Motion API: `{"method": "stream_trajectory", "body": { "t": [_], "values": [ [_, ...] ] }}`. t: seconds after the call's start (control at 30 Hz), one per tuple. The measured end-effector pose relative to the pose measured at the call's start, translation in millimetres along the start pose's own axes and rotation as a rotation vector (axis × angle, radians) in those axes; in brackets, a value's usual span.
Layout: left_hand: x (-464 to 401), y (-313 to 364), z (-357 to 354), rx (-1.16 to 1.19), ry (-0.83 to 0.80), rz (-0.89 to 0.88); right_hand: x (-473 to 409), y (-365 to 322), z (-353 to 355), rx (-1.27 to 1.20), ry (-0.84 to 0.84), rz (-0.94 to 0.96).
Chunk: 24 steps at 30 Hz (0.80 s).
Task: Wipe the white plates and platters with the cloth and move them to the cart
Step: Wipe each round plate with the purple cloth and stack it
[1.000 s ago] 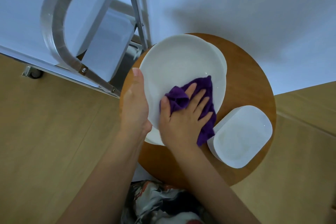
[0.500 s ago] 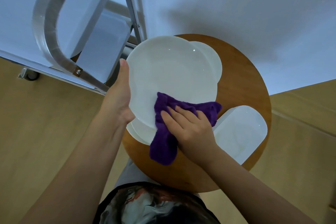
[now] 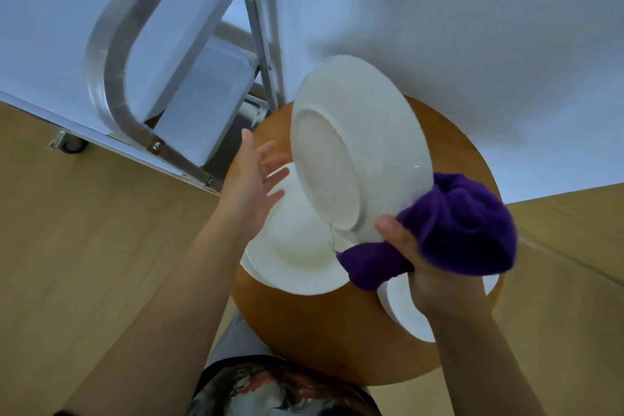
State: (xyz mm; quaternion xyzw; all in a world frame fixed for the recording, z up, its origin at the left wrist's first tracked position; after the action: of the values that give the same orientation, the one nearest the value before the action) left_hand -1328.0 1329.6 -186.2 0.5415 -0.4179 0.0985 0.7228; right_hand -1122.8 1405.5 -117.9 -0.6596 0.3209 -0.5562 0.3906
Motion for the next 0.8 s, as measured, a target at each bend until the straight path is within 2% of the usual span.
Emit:
{"method": "stream_trajectory", "body": {
  "t": [0.07,0.13,0.2,0.27,0.33,0.47,0.63,0.73,0.8],
  "values": [
    [0.2,-1.5,1.1,-0.018,0.013,0.013,-1.1,4.5,10.0,-0.059,0.033,-0.091],
    [0.9,-4.2,5.4,-0.068,0.03,-0.004,-3.9,-0.6,17.7,-0.218,0.052,-0.078],
    [2.4,-11.3,4.4,-0.076,-0.022,0.011,-2.7,1.9,16.1,-0.348,0.018,-0.121],
    [7.5,-18.8,-1.1,-0.009,-0.117,0.067,-3.4,15.1,15.6,-0.418,-0.007,-0.216],
    [10.5,-23.1,-3.1,0.112,-0.141,0.149,-6.3,28.8,15.4,-0.433,-0.017,-0.277],
    [9.3,-27.3,4.5,0.23,-0.155,0.172,-17.8,41.0,19.6,-0.326,0.08,-0.288],
    [20.6,-16.3,3.9,0.36,-0.416,0.133,-21.2,49.2,26.1,-0.301,0.121,-0.261],
    [23.8,-5.0,4.5,0.323,-0.466,0.064,-23.5,45.2,37.6,-0.043,0.226,-0.101],
    [26.9,0.8,5.1,0.267,-0.458,0.043,-20.3,28.8,43.5,0.187,0.362,0.098]
  ]
}}
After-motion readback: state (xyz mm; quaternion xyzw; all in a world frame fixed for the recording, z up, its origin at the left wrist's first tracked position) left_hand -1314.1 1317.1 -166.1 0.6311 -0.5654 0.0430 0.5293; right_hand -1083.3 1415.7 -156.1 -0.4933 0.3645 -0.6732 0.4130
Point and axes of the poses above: each hand's wrist, its own x-axis away from the middle knuckle, its own z-axis out of the back of the hand, y = z × x, the point moved 8 cm from there along -x, towards the middle knuckle, and after that the axes turned 14 degrees about y, right-handed, at the moved point
